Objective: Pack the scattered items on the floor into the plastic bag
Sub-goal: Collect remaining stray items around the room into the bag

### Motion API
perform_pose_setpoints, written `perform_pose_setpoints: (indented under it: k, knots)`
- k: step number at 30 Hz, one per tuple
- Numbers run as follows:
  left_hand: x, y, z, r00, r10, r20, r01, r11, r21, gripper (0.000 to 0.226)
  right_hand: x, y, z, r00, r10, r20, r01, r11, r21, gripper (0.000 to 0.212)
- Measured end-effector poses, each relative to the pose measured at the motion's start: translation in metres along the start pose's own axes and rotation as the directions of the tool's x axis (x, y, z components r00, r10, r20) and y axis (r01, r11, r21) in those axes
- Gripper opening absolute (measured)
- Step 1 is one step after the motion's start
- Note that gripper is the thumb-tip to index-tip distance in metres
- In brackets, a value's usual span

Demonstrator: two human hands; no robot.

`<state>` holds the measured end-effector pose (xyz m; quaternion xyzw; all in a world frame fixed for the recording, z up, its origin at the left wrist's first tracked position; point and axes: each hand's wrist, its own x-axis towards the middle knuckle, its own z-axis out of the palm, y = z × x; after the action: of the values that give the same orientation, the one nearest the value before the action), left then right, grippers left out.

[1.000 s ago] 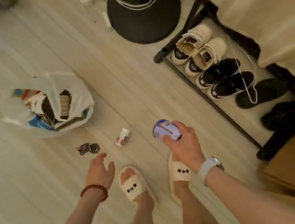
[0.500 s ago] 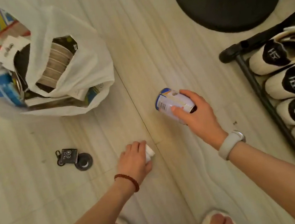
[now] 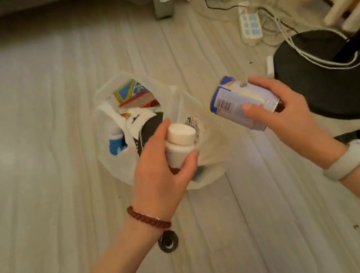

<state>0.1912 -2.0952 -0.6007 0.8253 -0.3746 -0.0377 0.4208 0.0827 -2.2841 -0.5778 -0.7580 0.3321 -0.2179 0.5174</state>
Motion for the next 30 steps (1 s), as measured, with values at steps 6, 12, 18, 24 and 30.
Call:
perform_pose_setpoints:
  k: [6, 12, 18, 24, 30]
  knots:
    - [0.078, -0.039, -0.020, 0.956, -0.252, 0.151, 0.102, 0.767, 0.634, 0.058, 0.031, -0.052, 0.068, 0.996, -0.070, 0.062, 0.079, 0.985, -0.152, 0.053]
    - [0.062, -0.070, -0.063, 0.995, 0.060, -0.076, 0.008, 0.735, 0.678, 0.041, 0.038, -0.054, 0.121, 0.963, -0.096, 0.252, 0.159, 0.957, -0.244, 0.053]
    - [0.044, -0.104, -0.073, 0.804, -0.594, -0.038, 0.560, 0.733, 0.386, 0.089, 0.041, -0.026, 0.153, 0.869, -0.228, 0.438, 0.427, 0.793, -0.435, 0.056]
    - [0.060, -0.106, -0.070, 0.702, -0.709, -0.071, 0.645, 0.675, -0.357, 0.020, 0.075, -0.015, 0.172, 0.740, -0.415, 0.530, 0.672, 0.410, -0.617, 0.050]
    - [0.077, -0.103, -0.084, 0.625, -0.691, -0.364, 0.546, 0.720, -0.428, 0.029, 0.097, -0.008, 0.170, 0.807, -0.422, 0.412, 0.552, 0.293, -0.781, 0.042]
